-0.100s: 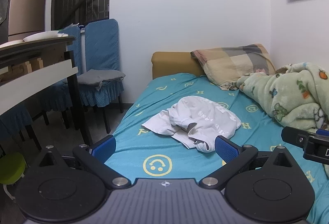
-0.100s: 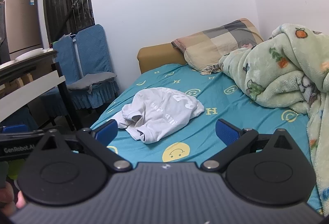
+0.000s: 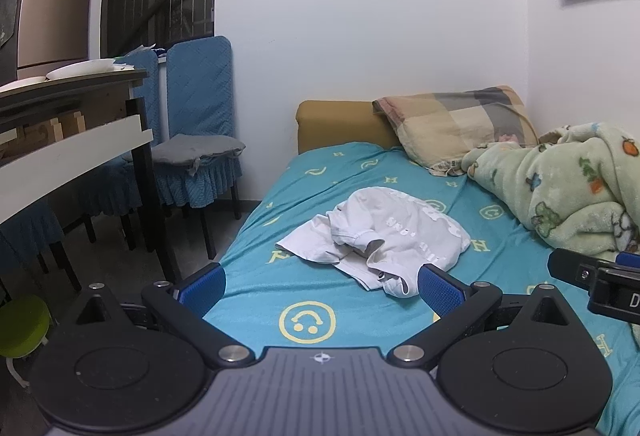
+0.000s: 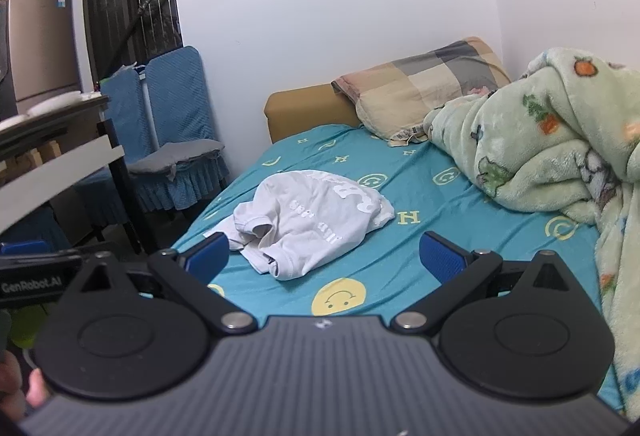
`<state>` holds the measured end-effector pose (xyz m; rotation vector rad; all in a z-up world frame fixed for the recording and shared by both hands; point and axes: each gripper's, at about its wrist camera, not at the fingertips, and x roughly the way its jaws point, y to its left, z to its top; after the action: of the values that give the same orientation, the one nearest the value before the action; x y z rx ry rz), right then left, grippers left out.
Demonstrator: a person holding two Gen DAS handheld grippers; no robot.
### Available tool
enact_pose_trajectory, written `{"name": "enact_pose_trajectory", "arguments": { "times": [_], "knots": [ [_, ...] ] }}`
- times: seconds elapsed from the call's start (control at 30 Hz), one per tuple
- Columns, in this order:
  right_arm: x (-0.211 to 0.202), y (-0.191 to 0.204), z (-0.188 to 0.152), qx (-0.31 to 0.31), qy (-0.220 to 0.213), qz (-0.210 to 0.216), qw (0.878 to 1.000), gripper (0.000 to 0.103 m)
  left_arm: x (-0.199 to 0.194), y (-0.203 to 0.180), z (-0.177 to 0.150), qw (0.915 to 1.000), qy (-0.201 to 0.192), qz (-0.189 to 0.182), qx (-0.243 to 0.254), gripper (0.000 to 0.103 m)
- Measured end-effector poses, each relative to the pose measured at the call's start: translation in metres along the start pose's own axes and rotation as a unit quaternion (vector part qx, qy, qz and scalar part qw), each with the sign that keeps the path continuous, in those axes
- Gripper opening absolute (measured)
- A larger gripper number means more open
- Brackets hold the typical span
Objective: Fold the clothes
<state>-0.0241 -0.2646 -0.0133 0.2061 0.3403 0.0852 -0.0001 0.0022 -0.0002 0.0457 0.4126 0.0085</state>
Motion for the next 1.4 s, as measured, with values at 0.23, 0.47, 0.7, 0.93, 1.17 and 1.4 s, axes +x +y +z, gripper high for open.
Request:
{"name": "enact_pose_trajectory", "arguments": {
  "times": [0.23, 0.47, 0.7, 0.93, 1.17, 1.4],
  "knots": [
    [-0.006, -0.001, 0.001, -0.022, -0.001, -0.007, 1.0, 0.103, -0.001, -0.001, -0.001, 1.0, -0.003, 0.001, 0.002, 0.103],
    [0.001, 0.002, -0.001, -0.024, -0.001, -0.01, 1.0, 0.103, 0.001, -0.009, -0.002, 1.0, -0.004, 0.003, 0.003, 0.103],
    [0.0, 0.0, 0.001, -0.02, -0.002, -0.007, 1.0, 0.103, 0.004, -0.012, -0.001, 1.0, -0.002, 0.006, 0.007, 0.103],
    [0.001, -0.001, 0.002, -0.018, -0.004, -0.008, 1.0, 0.103, 0.004, -0.012, -0.002, 0.9999, -0.002, 0.007, 0.011, 0.103],
    [0.003, 0.001, 0.0, -0.025, -0.013, -0.029, 0.999, 0.103, 0.004, -0.013, -0.004, 0.9999, -0.008, 0.001, 0.007, 0.103],
    [0.002, -0.006, 0.009, 0.012, -0.031, -0.019, 0.999, 0.103, 0.003, -0.014, -0.001, 0.9996, -0.025, 0.005, 0.008, 0.103]
  ]
}}
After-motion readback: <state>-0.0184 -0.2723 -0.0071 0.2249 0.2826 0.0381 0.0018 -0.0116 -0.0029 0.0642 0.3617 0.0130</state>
